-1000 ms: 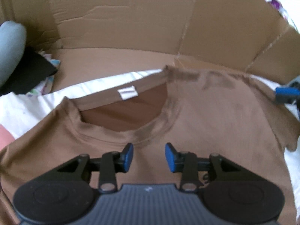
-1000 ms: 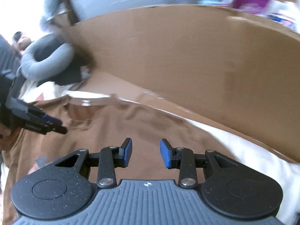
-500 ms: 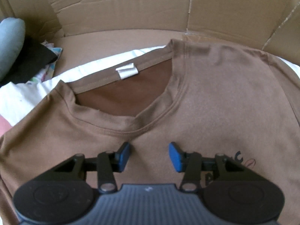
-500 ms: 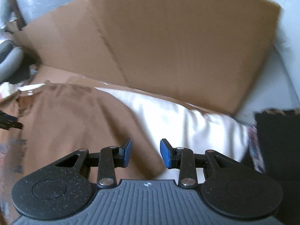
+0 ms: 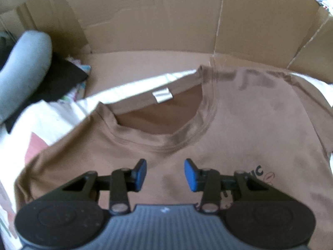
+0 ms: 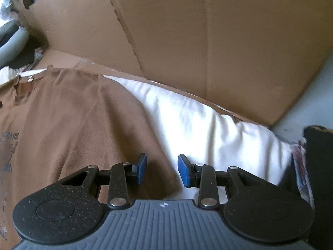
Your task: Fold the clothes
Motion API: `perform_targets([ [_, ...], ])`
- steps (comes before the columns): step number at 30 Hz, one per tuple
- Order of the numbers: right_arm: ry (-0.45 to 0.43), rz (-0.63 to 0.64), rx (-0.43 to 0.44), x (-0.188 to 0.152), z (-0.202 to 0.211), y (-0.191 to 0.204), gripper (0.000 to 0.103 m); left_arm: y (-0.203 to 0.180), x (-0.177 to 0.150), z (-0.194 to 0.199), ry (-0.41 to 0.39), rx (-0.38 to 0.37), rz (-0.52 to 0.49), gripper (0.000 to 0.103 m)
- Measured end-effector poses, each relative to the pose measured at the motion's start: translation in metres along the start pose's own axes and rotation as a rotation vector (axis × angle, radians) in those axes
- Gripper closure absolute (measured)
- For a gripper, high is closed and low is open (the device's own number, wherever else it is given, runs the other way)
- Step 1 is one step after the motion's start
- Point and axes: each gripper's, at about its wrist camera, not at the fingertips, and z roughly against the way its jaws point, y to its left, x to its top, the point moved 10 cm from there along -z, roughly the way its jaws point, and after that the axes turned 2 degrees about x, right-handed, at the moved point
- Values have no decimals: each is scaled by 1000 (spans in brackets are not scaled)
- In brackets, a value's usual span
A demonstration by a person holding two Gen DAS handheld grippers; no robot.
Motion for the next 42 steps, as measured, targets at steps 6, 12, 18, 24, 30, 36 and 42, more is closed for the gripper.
perform_targets([
  [6, 56, -25, 31, -5, -12, 1, 65, 3, -2, 4, 7, -12, 23, 60],
  [12, 54, 66, -3, 2, 5, 2, 102, 0, -6, 2, 8, -30, 40, 61],
  [18, -26, 89, -68, 38, 32, -15, 103, -5, -6, -4, 3, -45, 42, 61],
  [24, -40, 106, -121, 58, 32, -30, 103, -10, -7, -14, 7, -51, 54, 61],
  [30, -84, 25, -217, 61, 22, -53, 98, -23, -12, -30, 16, -61, 10, 60],
  [36, -87, -31, -155, 26, 36, -36, 89, -31, -23, -49, 33, -64, -20, 58],
  [42, -89, -86, -93, -8, 50, -19, 72, -31, -23, -53, 46, -86, -21, 58],
])
